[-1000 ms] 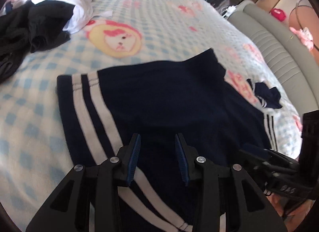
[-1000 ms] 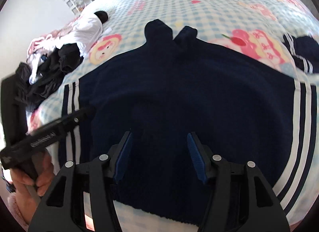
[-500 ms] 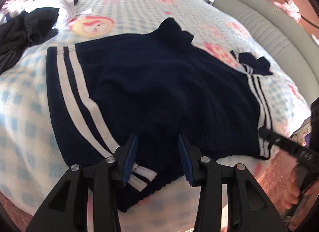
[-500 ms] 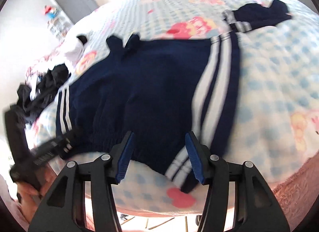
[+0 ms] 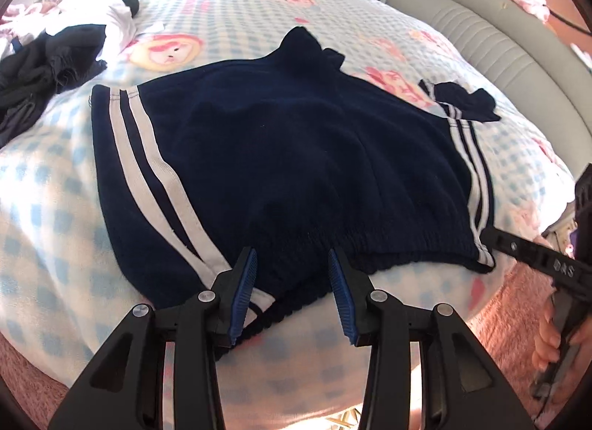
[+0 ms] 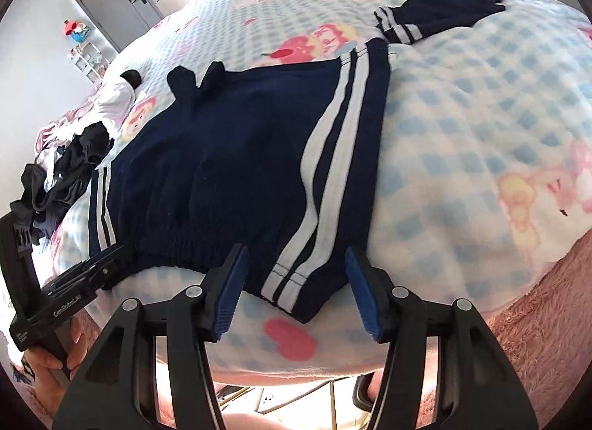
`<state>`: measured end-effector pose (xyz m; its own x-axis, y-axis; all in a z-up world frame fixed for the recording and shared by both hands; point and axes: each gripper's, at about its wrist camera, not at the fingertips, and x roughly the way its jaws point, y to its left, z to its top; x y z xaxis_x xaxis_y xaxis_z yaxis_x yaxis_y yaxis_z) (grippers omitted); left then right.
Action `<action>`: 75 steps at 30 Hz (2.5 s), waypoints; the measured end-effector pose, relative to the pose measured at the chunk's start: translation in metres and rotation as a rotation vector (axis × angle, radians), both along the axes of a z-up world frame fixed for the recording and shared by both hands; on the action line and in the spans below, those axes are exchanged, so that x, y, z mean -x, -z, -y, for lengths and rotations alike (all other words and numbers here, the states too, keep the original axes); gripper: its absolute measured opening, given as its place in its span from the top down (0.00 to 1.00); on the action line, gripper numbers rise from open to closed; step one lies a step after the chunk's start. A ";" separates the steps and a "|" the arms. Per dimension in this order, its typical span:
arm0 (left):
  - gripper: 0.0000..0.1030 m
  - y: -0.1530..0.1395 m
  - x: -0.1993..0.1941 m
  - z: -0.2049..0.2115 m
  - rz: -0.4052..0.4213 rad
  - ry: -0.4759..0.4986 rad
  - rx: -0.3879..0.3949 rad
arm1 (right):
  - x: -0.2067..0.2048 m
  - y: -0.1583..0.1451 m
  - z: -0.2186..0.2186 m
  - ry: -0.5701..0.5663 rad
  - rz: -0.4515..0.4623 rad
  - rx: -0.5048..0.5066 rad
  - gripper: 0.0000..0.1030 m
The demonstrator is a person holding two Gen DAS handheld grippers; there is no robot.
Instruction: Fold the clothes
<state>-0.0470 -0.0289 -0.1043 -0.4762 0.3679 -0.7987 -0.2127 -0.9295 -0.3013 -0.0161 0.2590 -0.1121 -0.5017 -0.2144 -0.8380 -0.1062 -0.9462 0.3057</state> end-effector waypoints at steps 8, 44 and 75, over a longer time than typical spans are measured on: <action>0.65 0.004 0.005 0.031 0.016 -0.170 0.020 | 0.005 0.010 -0.013 0.044 0.066 -0.057 0.45; 0.84 0.001 -0.019 0.058 0.043 -0.299 -0.161 | -0.012 -0.009 -0.012 -0.031 -0.075 0.294 0.82; 0.64 -0.014 0.142 -0.094 0.039 0.122 0.060 | 0.119 0.004 -0.078 0.052 0.020 0.009 0.43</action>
<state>-0.1887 0.0654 -0.0902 -0.3991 0.3718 -0.8381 -0.3145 -0.9141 -0.2558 -0.1350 0.3370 -0.1162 -0.4953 -0.1964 -0.8463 -0.1617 -0.9363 0.3119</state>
